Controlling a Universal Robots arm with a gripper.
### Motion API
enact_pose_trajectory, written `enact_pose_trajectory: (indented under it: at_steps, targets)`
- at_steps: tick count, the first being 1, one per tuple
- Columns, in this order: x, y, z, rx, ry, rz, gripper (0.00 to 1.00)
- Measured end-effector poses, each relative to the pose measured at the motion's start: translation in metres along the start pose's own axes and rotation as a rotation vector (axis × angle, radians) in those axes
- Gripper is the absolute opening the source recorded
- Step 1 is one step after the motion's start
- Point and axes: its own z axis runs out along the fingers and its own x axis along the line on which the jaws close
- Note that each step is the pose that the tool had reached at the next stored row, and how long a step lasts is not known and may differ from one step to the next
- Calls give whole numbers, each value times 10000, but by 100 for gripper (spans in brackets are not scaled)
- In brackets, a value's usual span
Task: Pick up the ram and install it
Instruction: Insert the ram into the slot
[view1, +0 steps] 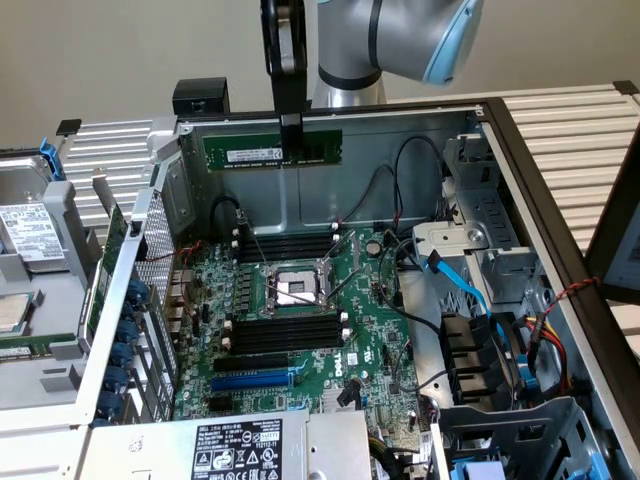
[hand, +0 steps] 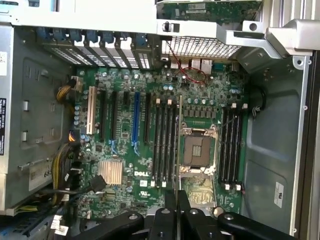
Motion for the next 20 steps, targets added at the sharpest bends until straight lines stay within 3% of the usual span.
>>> enact_pose_trajectory:
  at_steps: [5, 13, 20]
  targets:
    - [-6, -25, 62, -1, -4, -12, 13]
    - [-9, -26, 188, -5, 173, -19, 13]
    - [-58, -19, 317, -5, 174, -19, 13]
